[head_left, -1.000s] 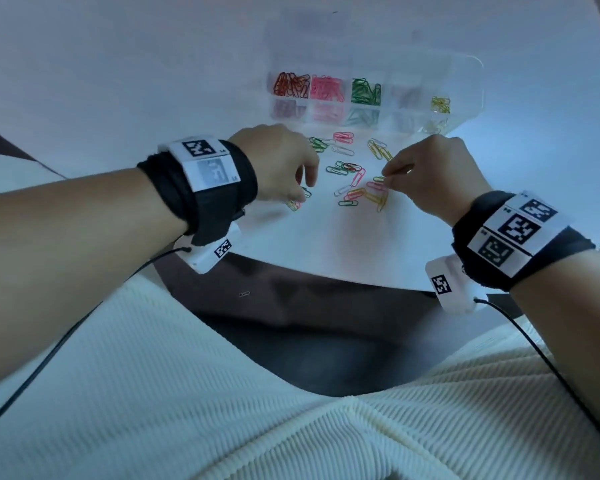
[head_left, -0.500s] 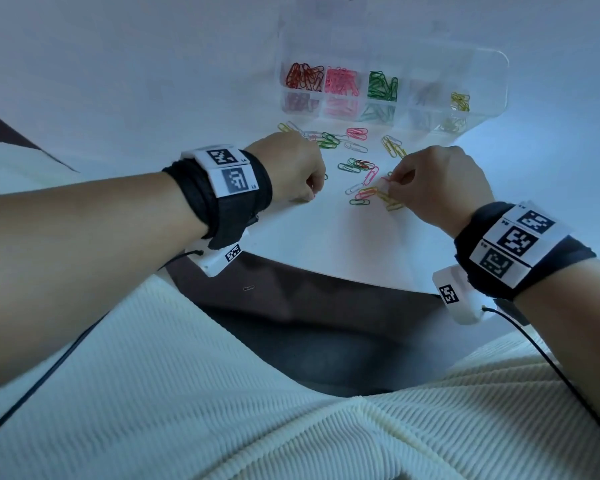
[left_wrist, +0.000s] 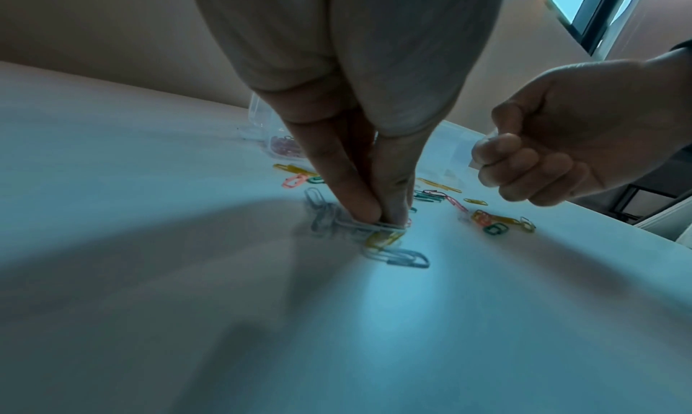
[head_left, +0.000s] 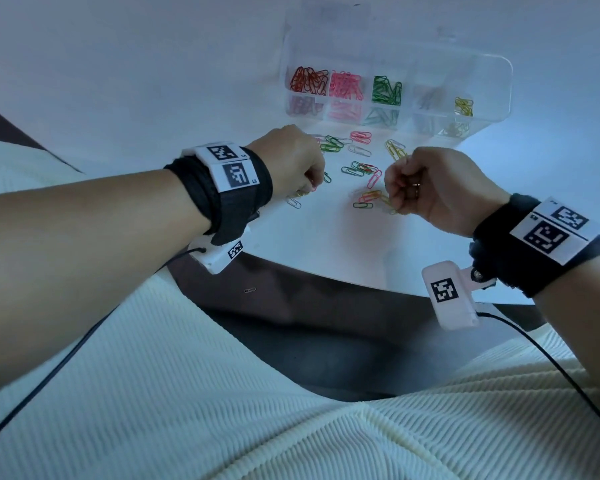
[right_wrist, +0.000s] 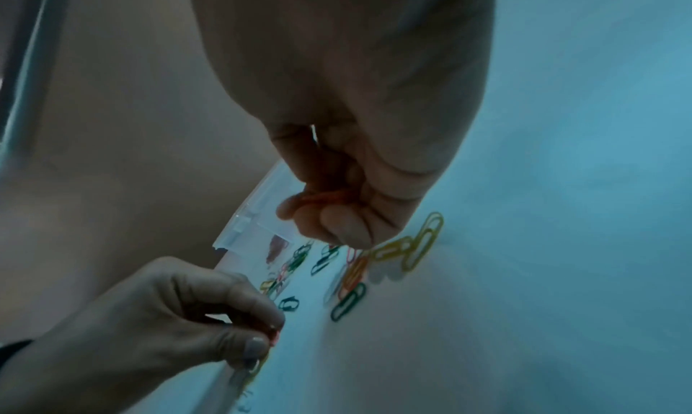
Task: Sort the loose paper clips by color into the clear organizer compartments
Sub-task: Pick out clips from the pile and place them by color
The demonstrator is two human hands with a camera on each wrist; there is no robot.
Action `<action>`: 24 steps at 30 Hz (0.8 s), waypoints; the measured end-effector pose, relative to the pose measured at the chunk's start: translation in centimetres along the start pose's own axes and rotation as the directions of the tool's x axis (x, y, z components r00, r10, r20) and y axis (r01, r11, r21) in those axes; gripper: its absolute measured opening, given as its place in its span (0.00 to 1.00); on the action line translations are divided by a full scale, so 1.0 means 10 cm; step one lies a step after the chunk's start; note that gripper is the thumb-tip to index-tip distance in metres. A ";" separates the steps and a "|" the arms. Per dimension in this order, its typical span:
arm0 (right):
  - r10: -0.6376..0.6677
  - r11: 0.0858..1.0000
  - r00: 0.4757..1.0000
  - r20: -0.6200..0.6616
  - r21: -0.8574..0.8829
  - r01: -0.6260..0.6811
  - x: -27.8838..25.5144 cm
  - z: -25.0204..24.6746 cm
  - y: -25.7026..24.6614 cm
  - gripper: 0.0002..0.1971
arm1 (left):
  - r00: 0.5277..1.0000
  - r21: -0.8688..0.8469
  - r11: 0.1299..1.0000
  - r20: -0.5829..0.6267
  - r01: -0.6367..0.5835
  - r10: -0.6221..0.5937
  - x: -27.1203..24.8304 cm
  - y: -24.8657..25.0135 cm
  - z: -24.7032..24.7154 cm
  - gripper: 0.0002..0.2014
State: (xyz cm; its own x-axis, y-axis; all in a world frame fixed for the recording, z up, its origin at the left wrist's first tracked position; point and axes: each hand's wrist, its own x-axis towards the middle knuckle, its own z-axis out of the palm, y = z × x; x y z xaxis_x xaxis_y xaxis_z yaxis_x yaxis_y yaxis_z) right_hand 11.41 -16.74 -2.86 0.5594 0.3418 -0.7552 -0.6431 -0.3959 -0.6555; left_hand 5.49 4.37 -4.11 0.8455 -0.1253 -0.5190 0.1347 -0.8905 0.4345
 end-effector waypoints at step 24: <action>-0.444 0.469 0.896 -0.024 -0.858 0.210 0.13 -0.06 0.17 0.07 | 0.984 -0.374 0.927 -0.149 0.034 -0.096 0.05 0.02 -0.09 0.07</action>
State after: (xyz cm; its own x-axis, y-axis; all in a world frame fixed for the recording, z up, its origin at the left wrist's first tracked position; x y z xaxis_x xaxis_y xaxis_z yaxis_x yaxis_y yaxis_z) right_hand 11.38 -17.46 -4.96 0.7993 0.4613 -0.3852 0.2639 -0.8452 -0.4647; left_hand 6.43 4.53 -3.65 0.8960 0.0275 -0.4432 0.3469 -0.6665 0.6599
